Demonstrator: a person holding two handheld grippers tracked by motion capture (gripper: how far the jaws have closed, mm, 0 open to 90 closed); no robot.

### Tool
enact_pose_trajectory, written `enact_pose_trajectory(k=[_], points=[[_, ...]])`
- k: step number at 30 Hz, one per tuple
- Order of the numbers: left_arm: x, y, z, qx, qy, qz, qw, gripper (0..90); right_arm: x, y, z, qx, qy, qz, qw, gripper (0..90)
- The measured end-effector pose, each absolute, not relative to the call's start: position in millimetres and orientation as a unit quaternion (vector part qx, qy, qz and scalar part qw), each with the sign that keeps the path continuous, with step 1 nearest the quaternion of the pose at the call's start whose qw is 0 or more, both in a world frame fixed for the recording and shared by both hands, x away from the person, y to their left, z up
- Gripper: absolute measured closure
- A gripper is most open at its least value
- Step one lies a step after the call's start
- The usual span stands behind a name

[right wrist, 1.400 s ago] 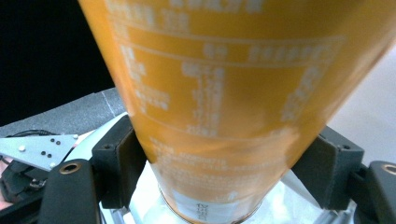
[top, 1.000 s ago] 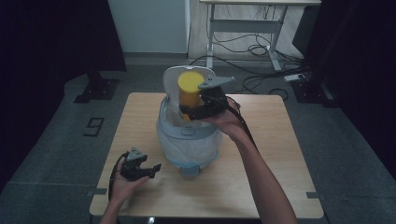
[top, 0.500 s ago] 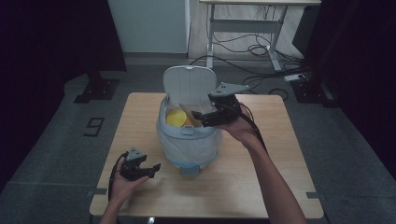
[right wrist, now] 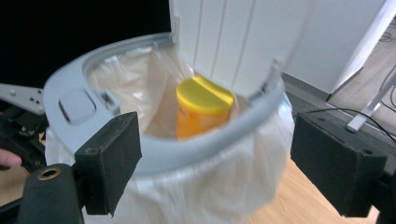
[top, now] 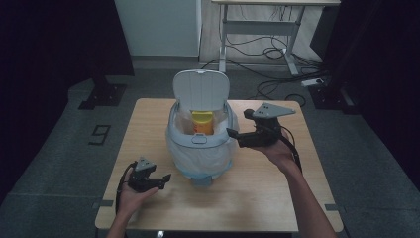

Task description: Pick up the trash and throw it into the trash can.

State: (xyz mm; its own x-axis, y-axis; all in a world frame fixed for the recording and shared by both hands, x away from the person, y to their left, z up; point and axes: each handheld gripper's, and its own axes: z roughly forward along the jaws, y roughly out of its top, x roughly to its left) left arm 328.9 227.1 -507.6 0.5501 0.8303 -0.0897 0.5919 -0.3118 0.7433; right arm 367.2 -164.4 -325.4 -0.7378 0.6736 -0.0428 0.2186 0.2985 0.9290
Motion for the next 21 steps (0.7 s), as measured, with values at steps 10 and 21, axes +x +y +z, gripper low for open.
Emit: enact_pose_trajectory(k=[10, 21], points=[[328.2, 224.9, -508.3, 0.796, 0.445, 0.158, 0.378, 25.9, 346.5, -205.9, -360.4, 0.307, 0.771, 0.511, 0.222, 16.9], [327.4, 224.1, -508.5, 0.795, 0.444, 0.162, 0.381, 26.6, 329.4, -231.3, -409.8, 0.332, 0.761, 0.51, 0.224, 22.2]])
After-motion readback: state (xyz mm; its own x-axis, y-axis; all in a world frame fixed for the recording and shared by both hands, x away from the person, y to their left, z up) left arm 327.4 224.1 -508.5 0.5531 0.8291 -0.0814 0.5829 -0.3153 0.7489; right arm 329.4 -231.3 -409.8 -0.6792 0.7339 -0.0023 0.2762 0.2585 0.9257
